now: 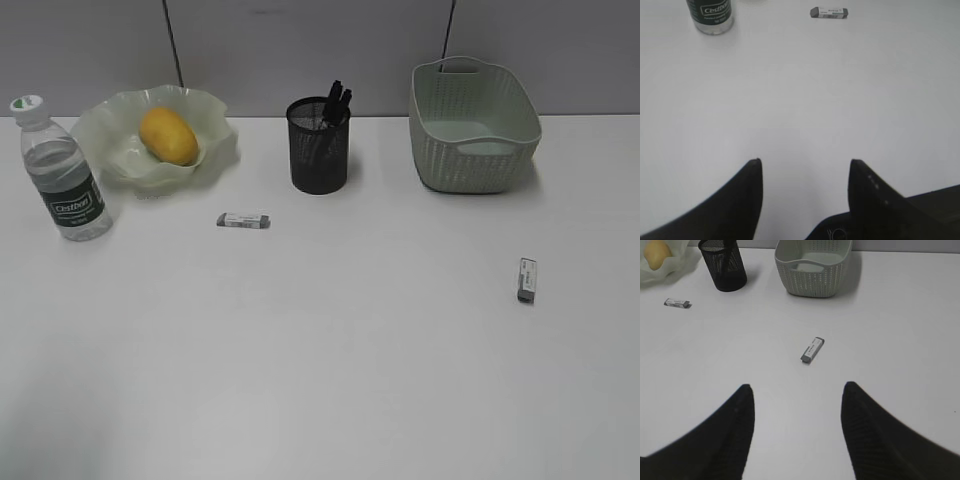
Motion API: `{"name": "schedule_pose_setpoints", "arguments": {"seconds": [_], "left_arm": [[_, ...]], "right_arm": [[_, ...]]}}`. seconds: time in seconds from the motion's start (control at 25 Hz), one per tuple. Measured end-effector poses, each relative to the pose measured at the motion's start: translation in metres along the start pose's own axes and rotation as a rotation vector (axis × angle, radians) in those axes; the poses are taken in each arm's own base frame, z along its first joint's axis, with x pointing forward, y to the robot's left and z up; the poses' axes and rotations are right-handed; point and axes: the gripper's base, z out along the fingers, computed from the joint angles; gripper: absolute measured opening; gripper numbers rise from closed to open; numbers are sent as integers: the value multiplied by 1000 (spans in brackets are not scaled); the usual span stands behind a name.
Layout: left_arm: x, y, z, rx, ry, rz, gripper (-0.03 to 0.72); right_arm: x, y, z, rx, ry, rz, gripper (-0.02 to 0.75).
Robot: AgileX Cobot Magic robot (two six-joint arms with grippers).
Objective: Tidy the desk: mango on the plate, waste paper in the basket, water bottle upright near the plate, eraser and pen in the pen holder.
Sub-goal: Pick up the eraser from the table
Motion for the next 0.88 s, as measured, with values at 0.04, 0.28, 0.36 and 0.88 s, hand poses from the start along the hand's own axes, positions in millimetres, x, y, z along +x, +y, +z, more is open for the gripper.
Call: {"name": "schedule_pose_setpoints", "arguments": {"seconds": [0.04,0.28,0.36,0.88], "left_arm": [[6,0,-5,2,-11,5,418],[30,2,-27,2,-100,36,418],[34,2,-30,4,-121,40,418],[28,4,-32,-11,-207,55,418]], "right_arm": [[0,0,2,2,9,-1,447],[-13,3,35,40,206,2,447],[-16,5,55,55,308,-2,447],[-47,17,186,122,712,-22,447]]}}
